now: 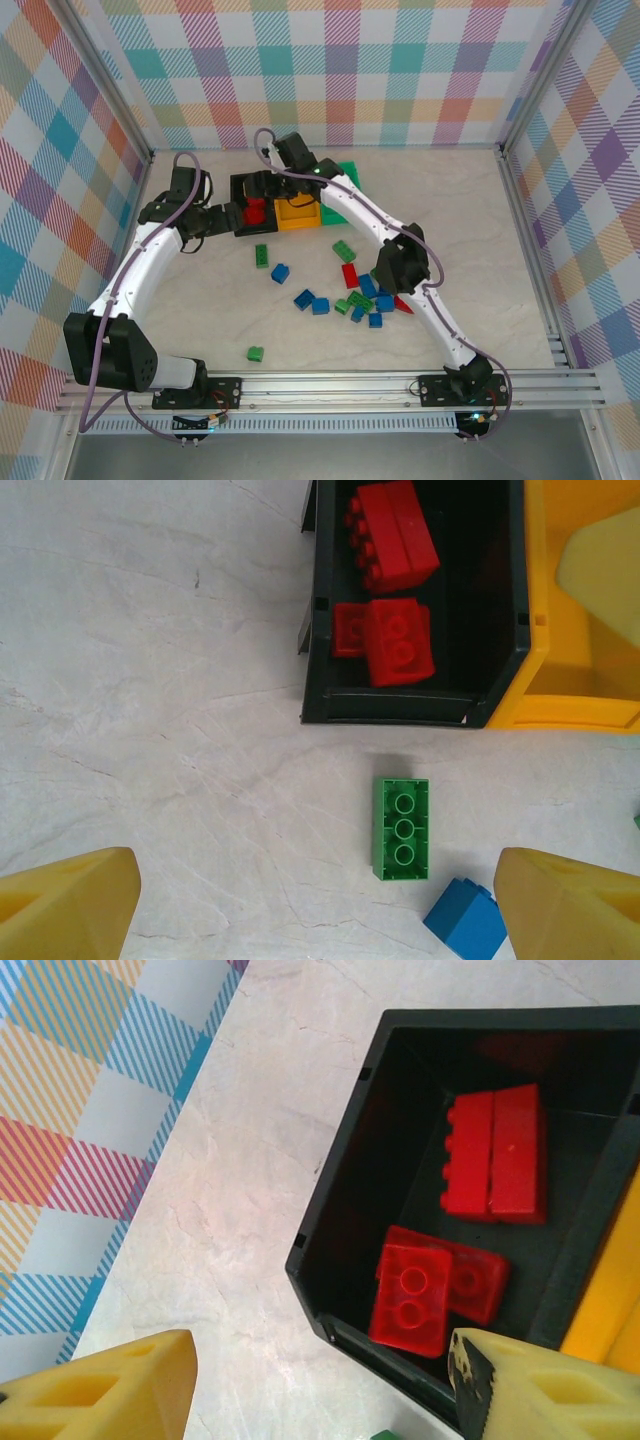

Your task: Sort the legos into containers by color

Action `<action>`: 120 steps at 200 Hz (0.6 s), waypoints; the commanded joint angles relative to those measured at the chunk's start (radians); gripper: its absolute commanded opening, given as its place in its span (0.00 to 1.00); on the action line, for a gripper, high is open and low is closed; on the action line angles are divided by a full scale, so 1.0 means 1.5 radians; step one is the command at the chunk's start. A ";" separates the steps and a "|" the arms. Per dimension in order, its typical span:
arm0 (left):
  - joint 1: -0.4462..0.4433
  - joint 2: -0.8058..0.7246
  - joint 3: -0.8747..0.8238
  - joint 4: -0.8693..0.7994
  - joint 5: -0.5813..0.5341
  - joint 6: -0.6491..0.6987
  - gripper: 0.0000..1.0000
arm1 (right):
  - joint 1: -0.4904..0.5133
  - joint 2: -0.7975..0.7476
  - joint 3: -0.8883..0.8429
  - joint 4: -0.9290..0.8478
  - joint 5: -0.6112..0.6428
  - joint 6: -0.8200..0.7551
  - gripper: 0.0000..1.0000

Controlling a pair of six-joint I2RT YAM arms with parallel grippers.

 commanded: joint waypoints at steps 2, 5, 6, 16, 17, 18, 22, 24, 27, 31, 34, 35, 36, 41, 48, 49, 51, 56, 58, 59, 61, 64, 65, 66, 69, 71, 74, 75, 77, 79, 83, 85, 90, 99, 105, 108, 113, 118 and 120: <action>0.009 -0.018 -0.008 0.005 -0.004 0.005 0.91 | 0.002 -0.012 0.019 -0.015 0.000 -0.014 0.68; 0.009 -0.017 -0.008 0.005 -0.004 0.005 0.91 | 0.002 -0.016 0.016 -0.018 -0.001 -0.016 0.68; 0.009 -0.018 -0.008 0.004 -0.004 0.005 0.91 | 0.002 -0.017 0.015 -0.019 -0.001 -0.018 0.68; 0.009 -0.018 -0.008 0.003 -0.002 0.006 0.91 | 0.002 -0.039 -0.007 -0.027 -0.001 -0.028 0.68; 0.009 -0.017 -0.008 0.004 -0.002 0.006 0.91 | 0.002 -0.041 -0.010 -0.027 -0.001 -0.029 0.68; 0.009 -0.018 -0.008 0.003 -0.002 0.006 0.91 | 0.002 -0.044 -0.013 -0.028 -0.001 -0.031 0.68; 0.009 -0.018 -0.008 0.003 -0.001 0.007 0.91 | 0.002 -0.055 -0.027 -0.030 0.000 -0.037 0.69; 0.009 -0.018 -0.008 0.003 0.000 0.007 0.91 | 0.002 -0.061 -0.035 -0.031 0.001 -0.039 0.69; 0.009 -0.018 -0.008 0.003 0.001 0.008 0.91 | 0.002 -0.072 -0.049 -0.032 0.003 -0.043 0.69; 0.009 -0.018 -0.007 0.003 0.003 0.009 0.91 | 0.002 -0.087 -0.067 -0.033 0.007 -0.048 0.70; 0.009 -0.017 -0.007 0.002 0.004 0.010 0.91 | 0.002 -0.099 -0.083 -0.033 0.009 -0.051 0.70; 0.009 -0.018 -0.007 0.002 0.004 0.010 0.91 | 0.002 -0.103 -0.089 -0.033 0.009 -0.052 0.70; 0.009 -0.018 -0.007 0.002 0.005 0.010 0.91 | 0.002 -0.107 -0.096 -0.034 0.011 -0.053 0.70; 0.009 -0.018 -0.006 0.000 0.009 0.013 0.91 | 0.002 -0.131 -0.126 -0.034 0.018 -0.057 0.71; 0.009 -0.019 -0.005 -0.001 0.011 0.015 0.91 | 0.001 -0.171 -0.190 -0.019 0.028 -0.061 0.72; 0.009 -0.019 -0.005 -0.001 0.011 0.015 0.91 | 0.002 -0.178 -0.200 -0.016 0.029 -0.061 0.72; 0.009 -0.020 -0.005 0.000 0.012 0.015 0.91 | 0.002 -0.192 -0.222 -0.010 0.031 -0.062 0.72; 0.009 -0.020 -0.005 0.001 0.015 0.016 0.91 | 0.002 -0.228 -0.278 0.017 0.039 -0.063 0.72; 0.009 -0.021 -0.005 0.001 0.016 0.016 0.91 | 0.002 -0.242 -0.305 0.032 0.041 -0.063 0.72; 0.009 -0.021 -0.005 0.001 0.015 0.016 0.91 | 0.002 -0.250 -0.317 0.036 0.042 -0.063 0.72; 0.009 -0.022 -0.005 0.002 0.016 0.016 0.91 | 0.002 -0.261 -0.342 0.051 0.046 -0.064 0.72; 0.009 -0.022 -0.006 0.002 0.017 0.016 0.91 | 0.002 -0.286 -0.374 0.070 0.051 -0.064 0.73; 0.009 -0.023 -0.006 0.002 0.017 0.016 0.91 | 0.002 -0.293 -0.386 0.076 0.052 -0.064 0.73; 0.009 -0.023 -0.006 0.003 0.017 0.016 0.91 | 0.002 -0.299 -0.398 0.081 0.054 -0.064 0.73; 0.009 -0.023 -0.006 0.004 0.018 0.016 0.91 | 0.000 -0.318 -0.426 0.096 0.058 -0.064 0.74; 0.009 -0.024 -0.006 0.004 0.020 0.016 0.91 | 0.001 -0.330 -0.447 0.103 0.061 -0.065 0.74; 0.008 -0.024 -0.007 0.004 0.021 0.016 0.91 | 0.000 -0.346 -0.473 0.113 0.068 -0.065 0.74; 0.009 -0.024 -0.007 0.005 0.022 0.016 0.91 | 0.000 -0.350 -0.481 0.117 0.070 -0.065 0.74; 0.009 -0.024 -0.007 0.005 0.024 0.016 0.91 | 0.000 -0.358 -0.497 0.122 0.074 -0.066 0.74; 0.009 -0.024 -0.007 0.005 0.025 0.016 0.91 | 0.000 -0.372 -0.511 0.126 0.078 -0.067 0.74; 0.009 -0.023 -0.007 0.006 0.029 0.016 0.91 | -0.001 -0.392 -0.539 0.133 0.087 -0.068 0.74; 0.009 -0.023 -0.008 0.006 0.031 0.016 0.91 | -0.001 -0.399 -0.552 0.135 0.091 -0.070 0.74; 0.009 -0.022 -0.008 0.007 0.037 0.016 0.91 | -0.002 -0.423 -0.582 0.143 0.101 -0.073 0.74; 0.009 -0.020 -0.007 0.008 0.046 0.017 0.91 | -0.003 -0.462 -0.645 0.158 0.121 -0.078 0.74; 0.009 -0.018 -0.007 0.009 0.055 0.017 0.91 | -0.004 -0.488 -0.684 0.170 0.134 -0.081 0.74; 0.009 -0.018 -0.007 0.010 0.059 0.017 0.91 | -0.005 -0.501 -0.703 0.175 0.141 -0.082 0.74; 0.009 -0.016 -0.007 0.011 0.069 0.018 0.91 | -0.006 -0.520 -0.733 0.182 0.154 -0.084 0.74; 0.008 -0.014 -0.008 0.013 0.080 0.018 0.91 | -0.008 -0.537 -0.762 0.190 0.166 -0.086 0.74; 0.008 -0.014 -0.008 0.014 0.084 0.018 0.91 | -0.009 -0.545 -0.774 0.193 0.169 -0.086 0.74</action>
